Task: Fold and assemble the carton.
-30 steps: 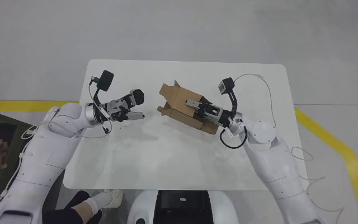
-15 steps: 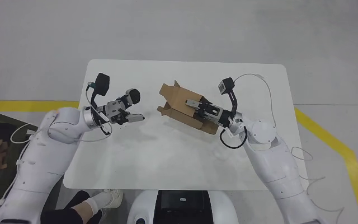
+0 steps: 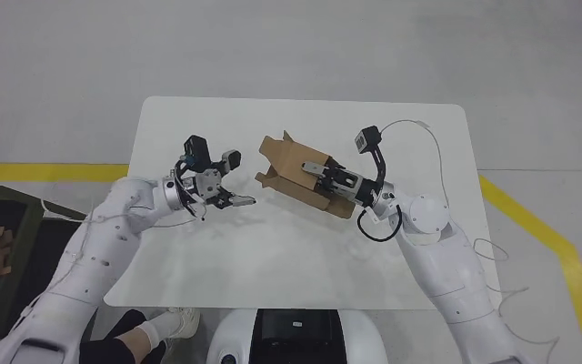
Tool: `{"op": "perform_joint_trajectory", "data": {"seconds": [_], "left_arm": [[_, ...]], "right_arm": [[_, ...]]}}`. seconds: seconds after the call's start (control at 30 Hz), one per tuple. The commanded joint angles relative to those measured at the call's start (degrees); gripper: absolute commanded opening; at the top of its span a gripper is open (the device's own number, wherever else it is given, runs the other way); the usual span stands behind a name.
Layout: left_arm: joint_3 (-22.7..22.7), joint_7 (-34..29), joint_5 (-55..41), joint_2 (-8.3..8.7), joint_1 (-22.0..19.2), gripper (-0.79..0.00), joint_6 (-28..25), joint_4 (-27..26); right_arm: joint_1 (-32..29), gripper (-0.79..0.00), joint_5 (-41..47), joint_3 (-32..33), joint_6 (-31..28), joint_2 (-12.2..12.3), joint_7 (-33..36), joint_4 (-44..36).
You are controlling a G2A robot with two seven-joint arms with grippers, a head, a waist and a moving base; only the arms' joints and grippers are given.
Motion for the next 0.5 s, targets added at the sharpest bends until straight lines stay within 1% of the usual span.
{"op": "perform_joint_trajectory", "data": {"seconds": [0.0, 0.07, 0.47], "left_arm": [[1.26, 6.28, 5.55, 0.05, -0.9, 0.0, 0.0, 1.58], [1.64, 10.92, 9.22, 0.12, -1.56, 0.0, 0.0, 2.9], [1.64, 10.92, 9.22, 0.12, -1.56, 0.0, 0.0, 2.9]], "right_arm": [[0.0, -0.785, 0.0, 0.0, 0.0, 0.0, 0.0, 0.0], [0.0, -0.785, 0.0, 0.0, 0.0, 0.0, 0.0, 0.0], [0.0, -0.785, 0.0, 0.0, 0.0, 0.0, 0.0, 0.0]]}}
